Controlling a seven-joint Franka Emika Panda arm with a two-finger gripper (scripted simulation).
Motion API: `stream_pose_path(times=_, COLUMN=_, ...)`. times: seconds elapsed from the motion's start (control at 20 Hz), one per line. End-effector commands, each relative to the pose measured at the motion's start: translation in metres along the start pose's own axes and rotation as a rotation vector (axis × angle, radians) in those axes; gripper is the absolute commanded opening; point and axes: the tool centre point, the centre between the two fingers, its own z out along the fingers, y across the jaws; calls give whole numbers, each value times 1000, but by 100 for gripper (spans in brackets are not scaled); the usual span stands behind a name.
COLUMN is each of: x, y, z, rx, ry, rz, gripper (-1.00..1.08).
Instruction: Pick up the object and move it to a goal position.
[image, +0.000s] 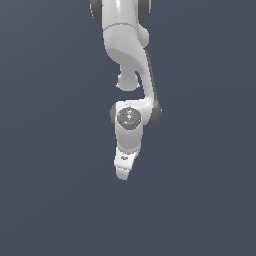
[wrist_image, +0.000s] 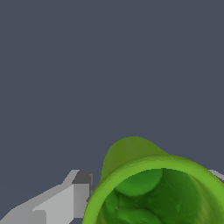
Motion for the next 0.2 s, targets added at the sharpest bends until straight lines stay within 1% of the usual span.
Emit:
stream_pose_path(times=0.0, x=-1, y=1, z=-1, rx=-1, ry=0, rz=3, gripper=-100)
stream_pose_path(times=0.15, x=-4, y=2, z=0, rx=-1, ry=0, rz=3, gripper=-100)
